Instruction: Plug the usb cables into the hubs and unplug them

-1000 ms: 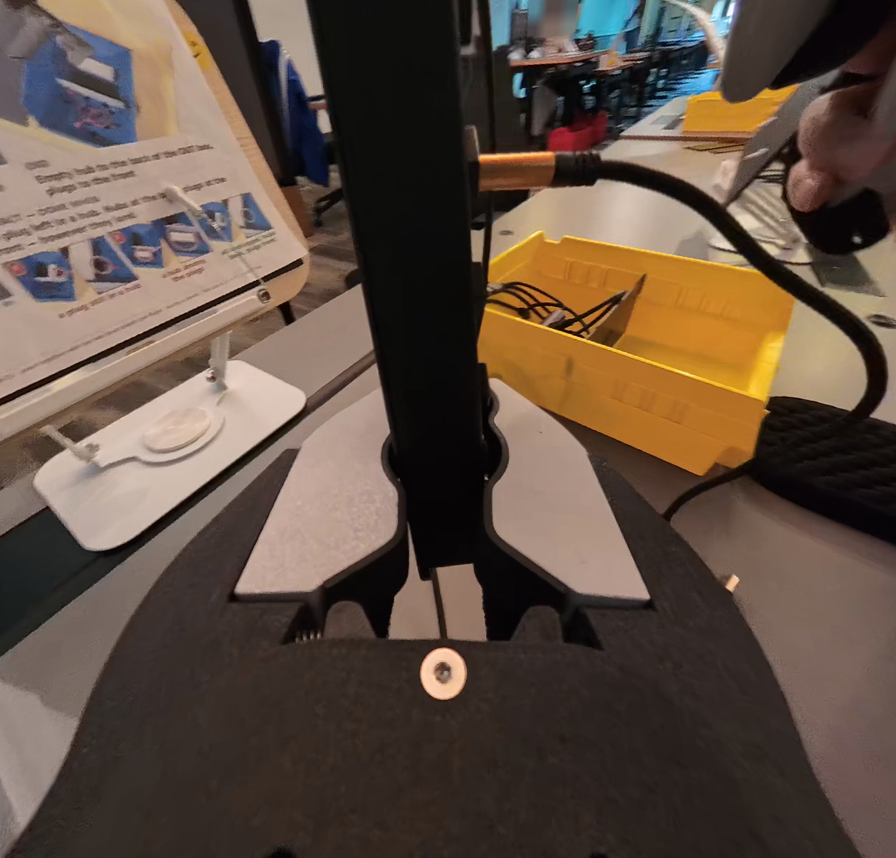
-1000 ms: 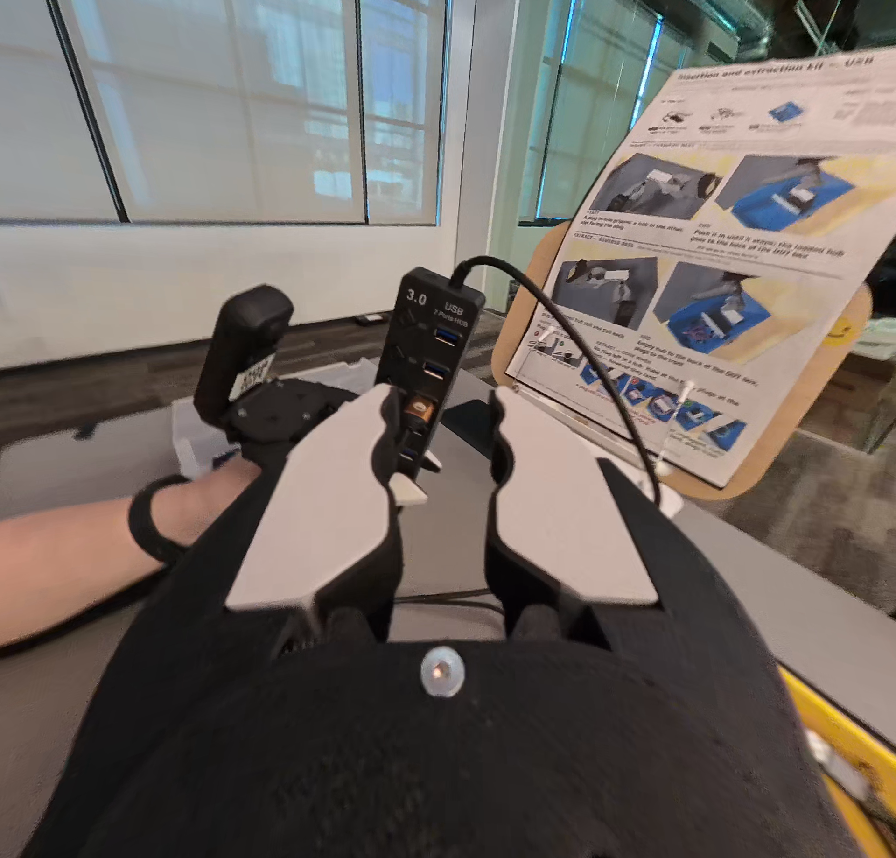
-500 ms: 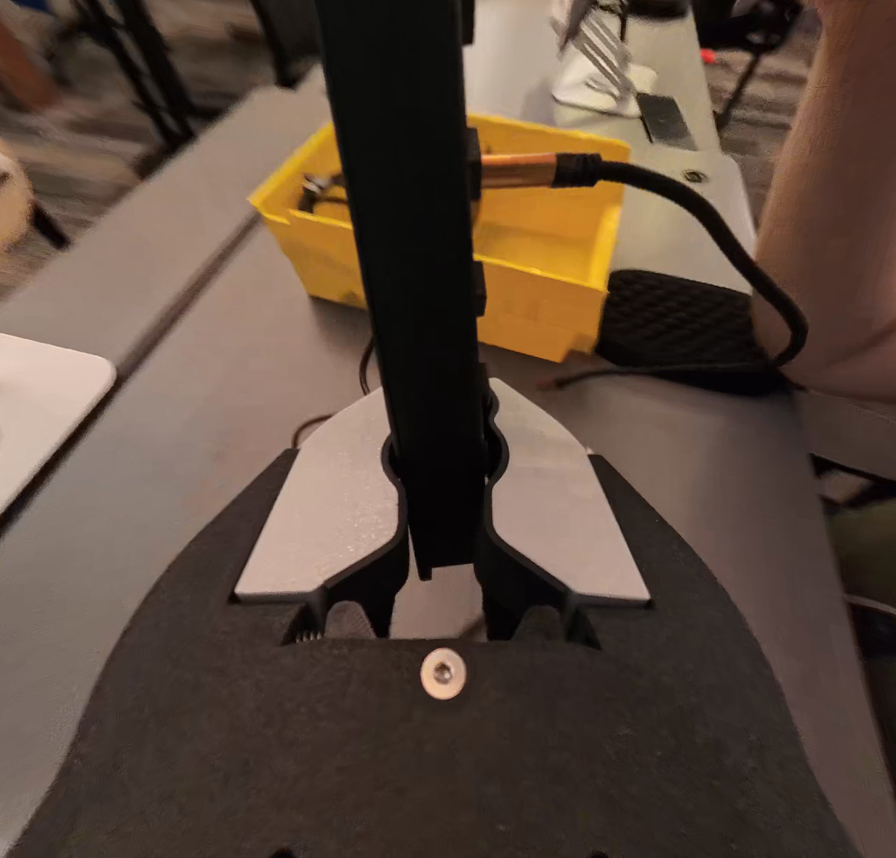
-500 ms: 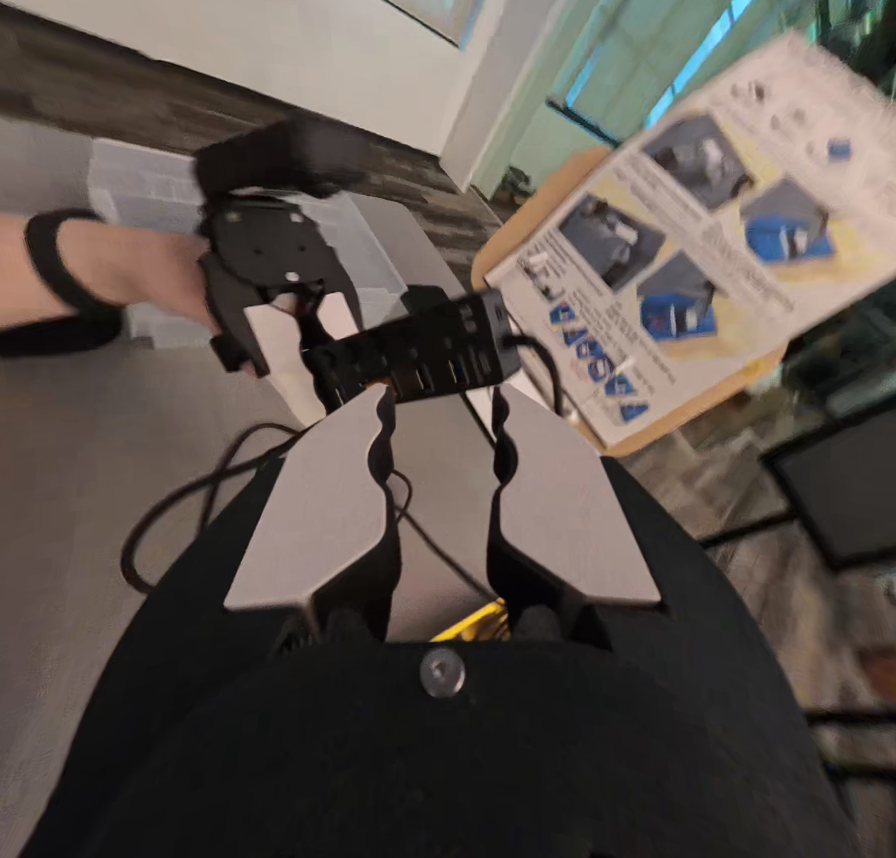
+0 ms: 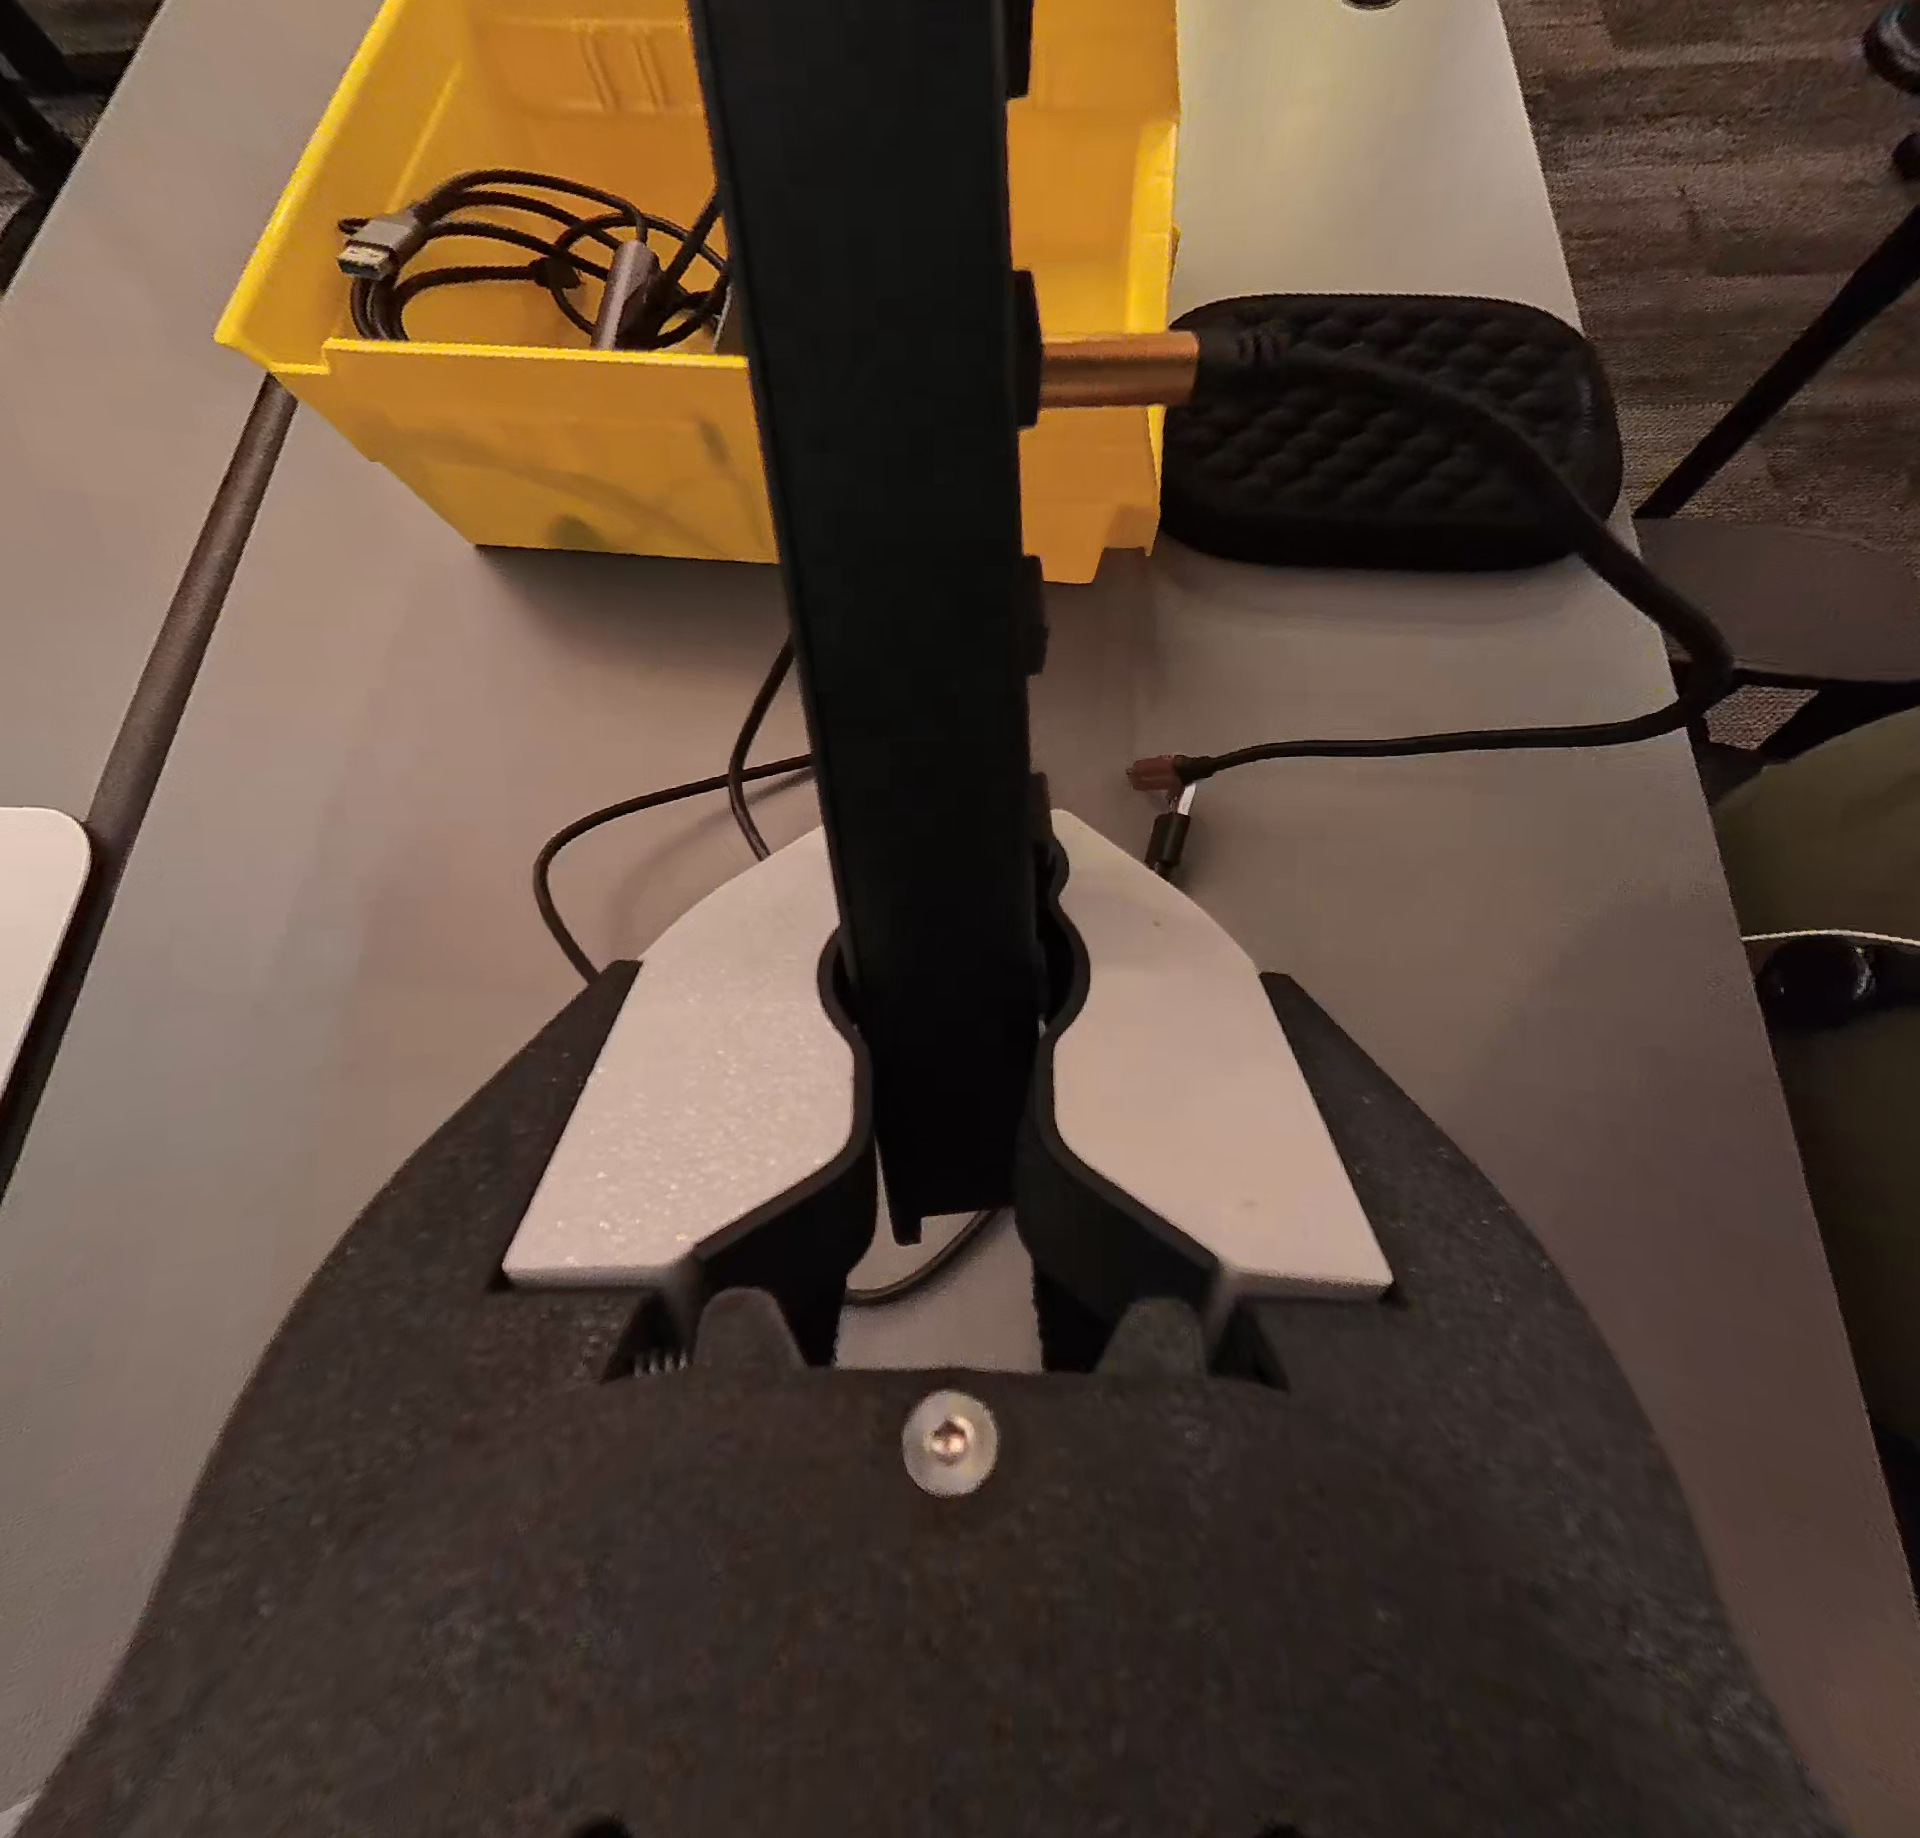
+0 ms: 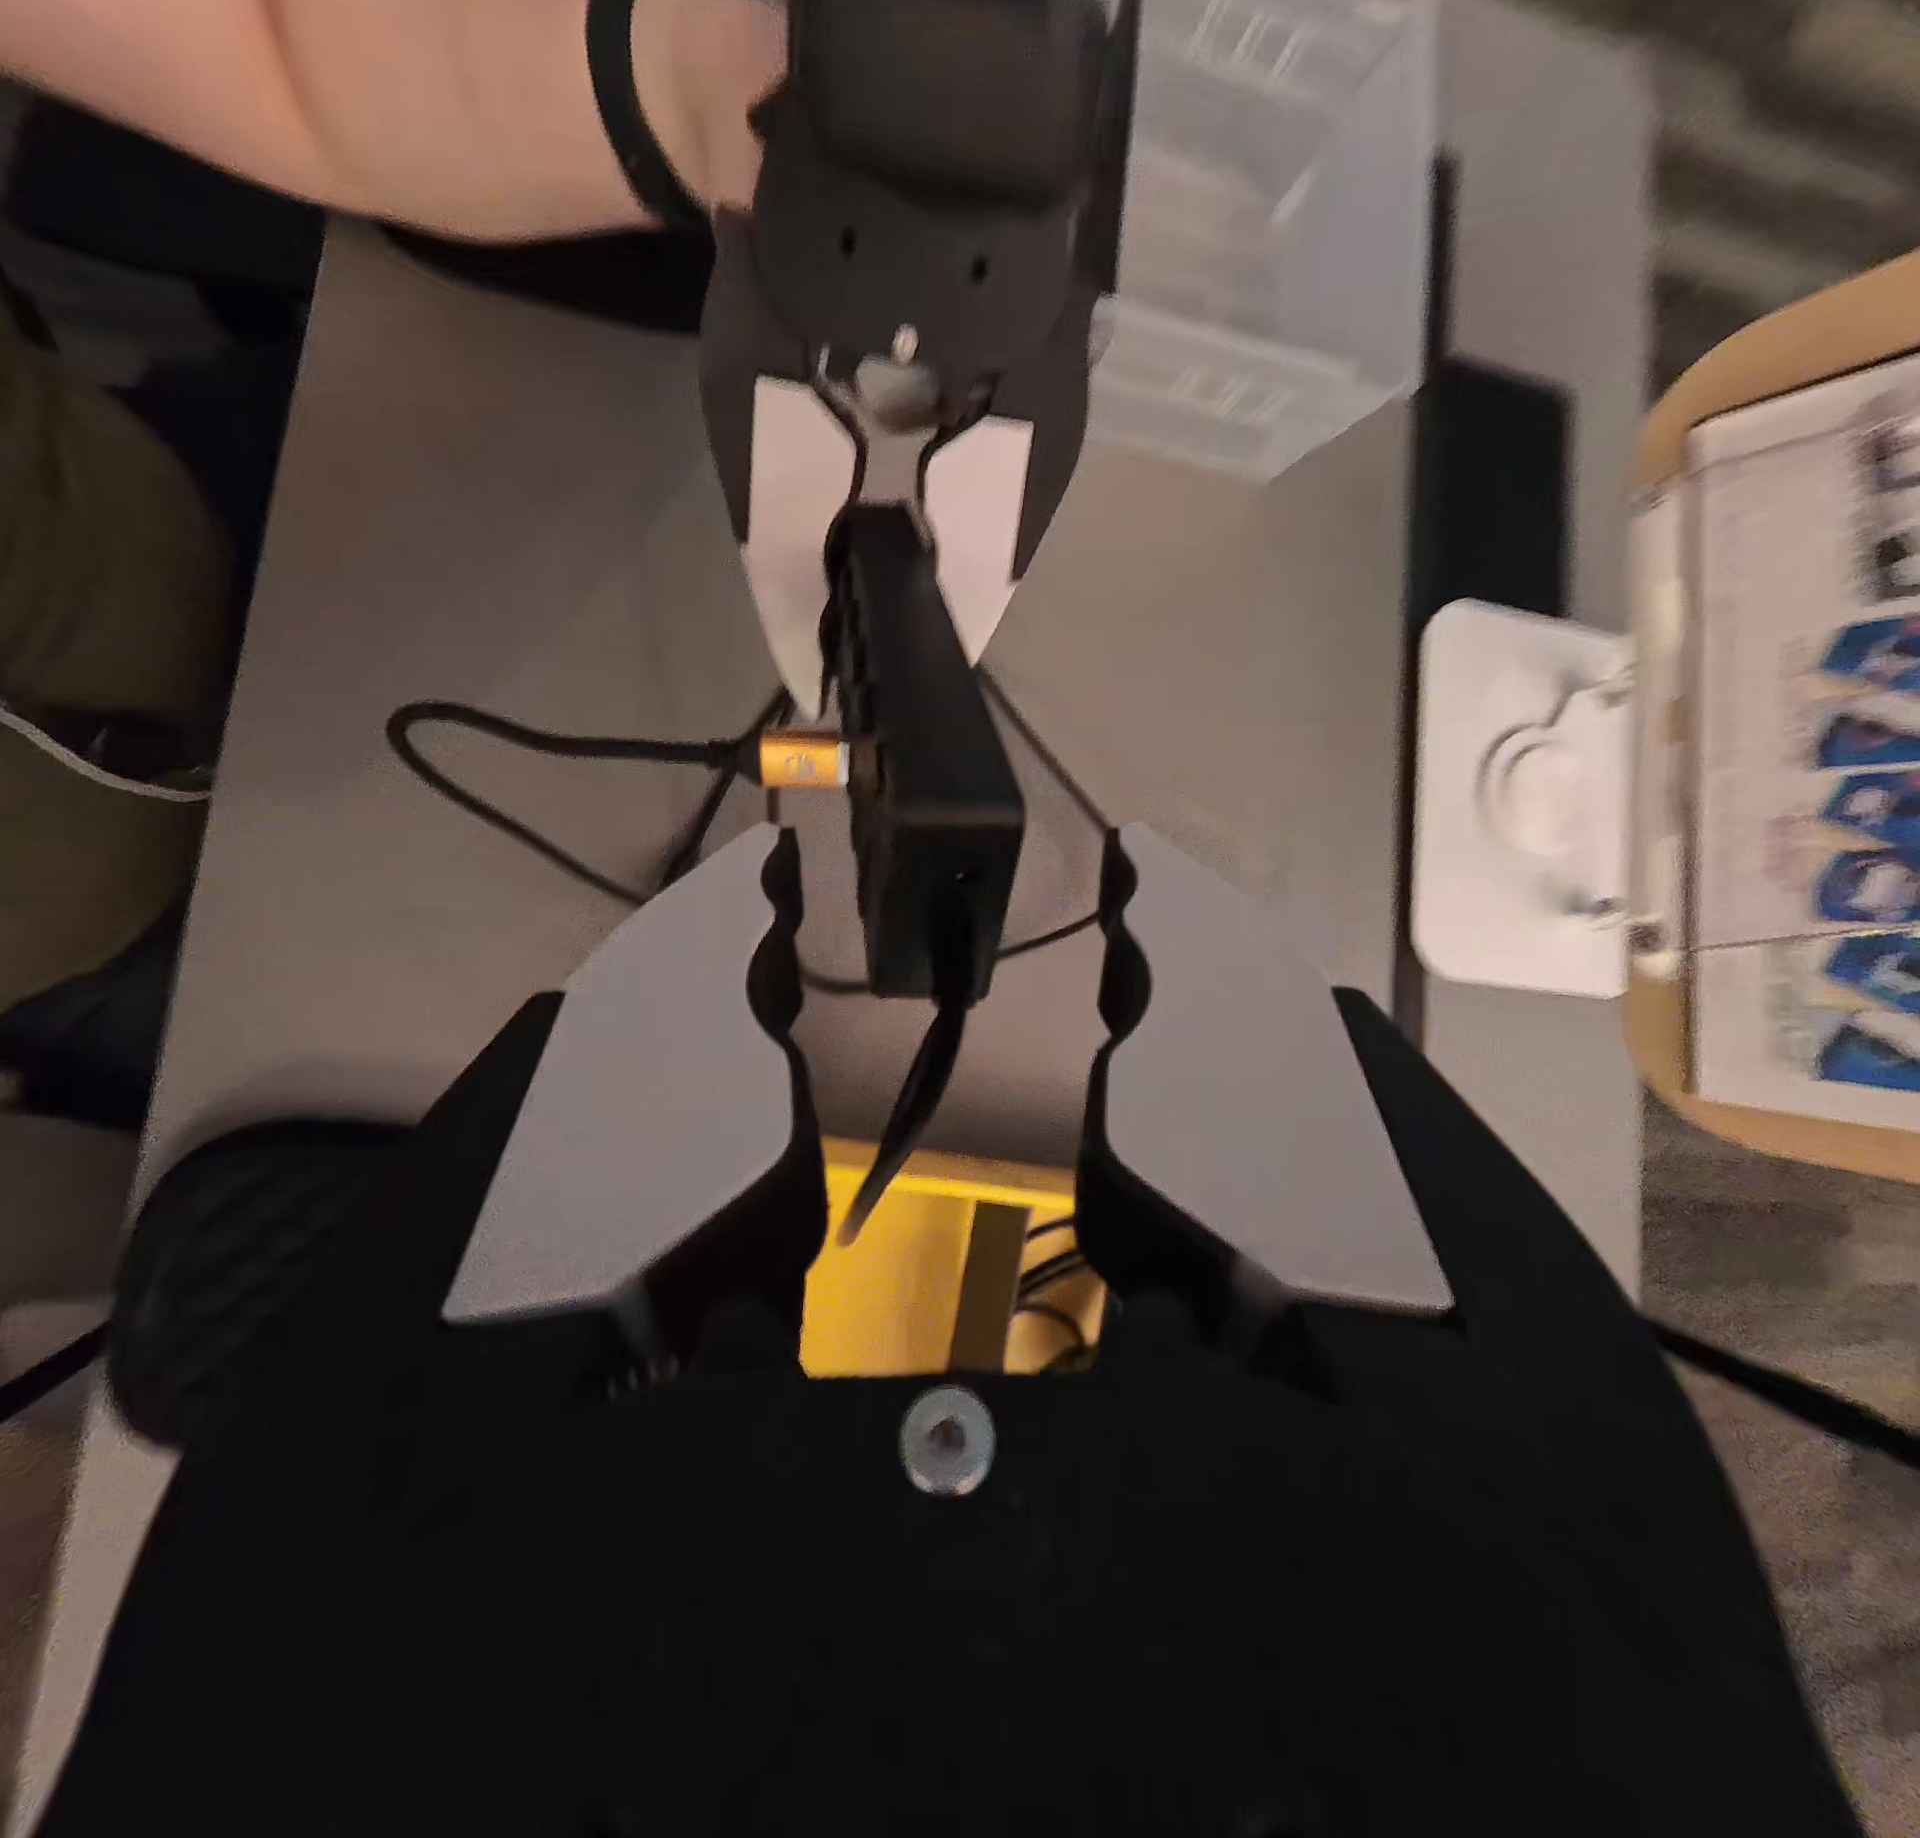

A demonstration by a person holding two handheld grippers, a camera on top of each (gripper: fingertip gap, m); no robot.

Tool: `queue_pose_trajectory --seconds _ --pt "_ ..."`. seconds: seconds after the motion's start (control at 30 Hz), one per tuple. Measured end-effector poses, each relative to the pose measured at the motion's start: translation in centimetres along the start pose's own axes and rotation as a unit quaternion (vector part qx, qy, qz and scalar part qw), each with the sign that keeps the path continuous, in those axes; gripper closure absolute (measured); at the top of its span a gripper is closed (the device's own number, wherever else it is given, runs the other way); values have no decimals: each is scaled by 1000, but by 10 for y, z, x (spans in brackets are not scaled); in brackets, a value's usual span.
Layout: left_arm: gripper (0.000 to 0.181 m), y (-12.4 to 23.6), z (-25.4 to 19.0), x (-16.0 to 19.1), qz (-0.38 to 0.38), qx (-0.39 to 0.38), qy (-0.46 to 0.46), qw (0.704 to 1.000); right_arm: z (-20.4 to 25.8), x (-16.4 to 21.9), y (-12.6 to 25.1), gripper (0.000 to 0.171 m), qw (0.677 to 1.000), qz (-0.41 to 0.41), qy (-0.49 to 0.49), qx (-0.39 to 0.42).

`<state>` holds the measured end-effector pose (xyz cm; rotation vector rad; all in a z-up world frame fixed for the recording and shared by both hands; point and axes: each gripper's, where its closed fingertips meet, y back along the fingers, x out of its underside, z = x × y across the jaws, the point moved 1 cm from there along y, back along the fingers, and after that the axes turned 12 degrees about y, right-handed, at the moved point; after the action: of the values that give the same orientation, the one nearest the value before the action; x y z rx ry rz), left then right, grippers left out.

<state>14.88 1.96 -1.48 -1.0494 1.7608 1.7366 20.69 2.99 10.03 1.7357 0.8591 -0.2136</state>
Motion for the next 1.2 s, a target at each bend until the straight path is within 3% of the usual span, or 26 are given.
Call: queue_pose_trajectory --seconds 0.1,0.17,0.23,0.37,0.43,0.6,0.77,0.97,1.03,1.2 --pt "154 1 -1 1 5 3 -3 1000 9 4 -15 118 999 38 1 -26" --pt "154 1 -3 2 7 5 -11 1000 13 3 -24 135 998 52 11 -32" --pt "154 0 0 5 18 -10 -24 999 14 6 -30 140 996 80 6 -36" --pt "155 6 7 3 -8 -24 -39 999 17 3 -31 144 996 70 -15 -44" --pt "154 10 5 -5 -37 -9 -25 999 15 0 -26 145 997 68 -23 -40" --pt "120 38 29 -12 -71 -78 3 994 -2 3 -8 145 993 117 -21 13" --pt "121 75 47 -15 -111 -131 48 984 -34 -9 35 145 982 162 -9 97" --pt "124 60 48 0 -72 -94 118 986 -56 -38 96 145 968 205 14 148" --pt "120 47 33 -2 -61 -51 114 990 -57 -44 110 145 964 214 13 159" --pt "114 8 -2 -13 -60 92 210 971 -54 -43 128 145 957 231 7 178"
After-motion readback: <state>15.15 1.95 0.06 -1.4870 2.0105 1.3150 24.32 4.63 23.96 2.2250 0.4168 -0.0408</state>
